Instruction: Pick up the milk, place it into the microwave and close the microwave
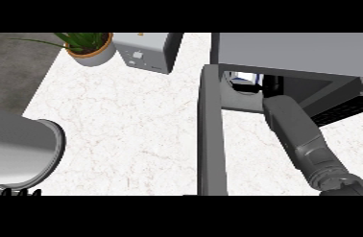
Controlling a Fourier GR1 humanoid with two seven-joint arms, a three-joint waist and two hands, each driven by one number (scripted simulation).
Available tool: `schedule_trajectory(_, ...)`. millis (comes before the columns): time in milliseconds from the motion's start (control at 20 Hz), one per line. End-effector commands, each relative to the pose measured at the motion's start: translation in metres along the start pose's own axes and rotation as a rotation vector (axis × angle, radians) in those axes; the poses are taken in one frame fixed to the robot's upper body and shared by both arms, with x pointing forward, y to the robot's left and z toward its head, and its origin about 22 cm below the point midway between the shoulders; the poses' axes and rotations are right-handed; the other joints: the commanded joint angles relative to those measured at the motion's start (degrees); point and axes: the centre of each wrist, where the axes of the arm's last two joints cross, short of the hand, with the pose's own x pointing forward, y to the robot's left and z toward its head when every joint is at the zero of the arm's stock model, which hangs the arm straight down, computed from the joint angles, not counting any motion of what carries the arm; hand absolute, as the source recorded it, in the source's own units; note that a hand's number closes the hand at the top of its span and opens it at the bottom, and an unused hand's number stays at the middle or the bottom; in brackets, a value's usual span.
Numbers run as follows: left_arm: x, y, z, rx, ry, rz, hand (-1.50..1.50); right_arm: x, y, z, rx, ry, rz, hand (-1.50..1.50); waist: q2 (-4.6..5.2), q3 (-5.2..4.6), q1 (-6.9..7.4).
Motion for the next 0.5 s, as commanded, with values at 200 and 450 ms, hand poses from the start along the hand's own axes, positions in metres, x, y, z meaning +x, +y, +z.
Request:
schedule_trajectory(200,-0.007,0.006,-0.005,-0.001,-0.005,0.005,-1.5,0.013,0.0,-0.014,-0.122,-0.086,-0.047,1.5,0.58,0.07,0.41)
schedule_trajectory(450,-0.008,0.008,-0.004,-0.031,0.017,-0.001,-1.5,0.015,-0.012,-0.027,-0.226,-0.087,0.135,1.5,1.07,-0.05,1.66)
